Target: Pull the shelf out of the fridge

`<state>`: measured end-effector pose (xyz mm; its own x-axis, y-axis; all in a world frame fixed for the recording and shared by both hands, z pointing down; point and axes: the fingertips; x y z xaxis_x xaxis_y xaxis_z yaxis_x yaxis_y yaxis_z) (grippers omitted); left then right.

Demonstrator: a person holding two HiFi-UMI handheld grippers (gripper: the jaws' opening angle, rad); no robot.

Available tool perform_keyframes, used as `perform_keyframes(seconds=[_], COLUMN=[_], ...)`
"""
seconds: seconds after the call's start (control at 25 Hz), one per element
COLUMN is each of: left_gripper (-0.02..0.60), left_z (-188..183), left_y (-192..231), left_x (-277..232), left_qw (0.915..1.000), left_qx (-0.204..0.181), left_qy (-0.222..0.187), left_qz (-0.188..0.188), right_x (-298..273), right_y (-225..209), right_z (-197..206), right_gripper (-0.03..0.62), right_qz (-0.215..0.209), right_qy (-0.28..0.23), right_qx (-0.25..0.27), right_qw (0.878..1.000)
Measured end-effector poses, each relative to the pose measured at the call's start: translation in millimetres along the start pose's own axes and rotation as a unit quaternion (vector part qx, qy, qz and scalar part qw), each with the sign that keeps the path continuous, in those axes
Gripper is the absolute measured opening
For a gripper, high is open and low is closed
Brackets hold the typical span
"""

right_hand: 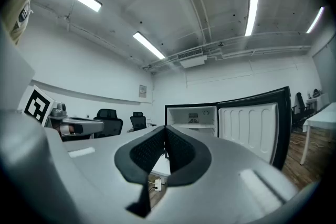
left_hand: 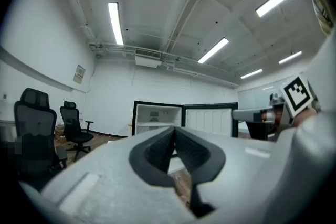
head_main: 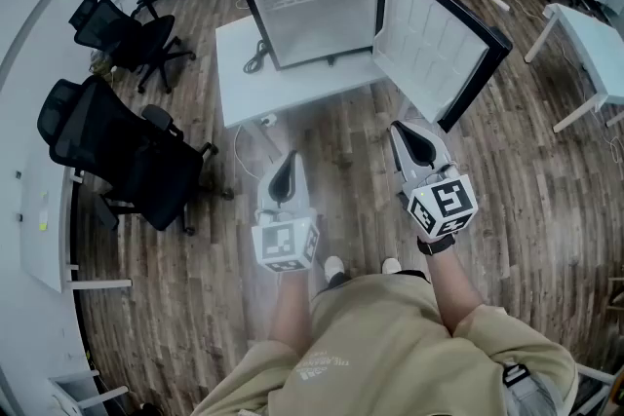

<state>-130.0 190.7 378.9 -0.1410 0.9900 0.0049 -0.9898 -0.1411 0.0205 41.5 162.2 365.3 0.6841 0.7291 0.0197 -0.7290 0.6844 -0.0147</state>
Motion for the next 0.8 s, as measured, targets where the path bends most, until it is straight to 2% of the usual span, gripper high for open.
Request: perform_keyframes(seconds=[0.2,0.48,0.8], left_gripper=[0.002,0.002,0.002], left_z=[-0.2,-2.3,4.6], left_y=[11.1,27.0,55.1], left_x=[1.4,3.6,14.6], left_qw=[1.0,0.9997,0.999], left_qx=[0.003,0.002,0.007], left_qy=[0.0,-0.001,0.002], left_qz=[0.002,0.024,0.045], right_x=[-7.1,-21.7,-43.6], right_y=[11.0,25.5,70.5], right_z=[-2.0,-5.7,10.1], right_gripper=[0.008,0.008,0.007], right_qz=[-0.007,0.001,-0.005], right_qy=[-0.009,-0.022,-0.017], right_qx=[-0.01,-0.023,-0.035], right_qw=[1.0,1.0,0.999])
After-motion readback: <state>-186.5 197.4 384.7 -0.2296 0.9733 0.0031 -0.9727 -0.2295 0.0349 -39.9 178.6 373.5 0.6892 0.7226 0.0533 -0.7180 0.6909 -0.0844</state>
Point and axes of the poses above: the fingertips, and each gripper's own axes: x backward along the fingers, y to its left, z out of its underside, and after that the axes turned 9 degrees about -z, right-handed
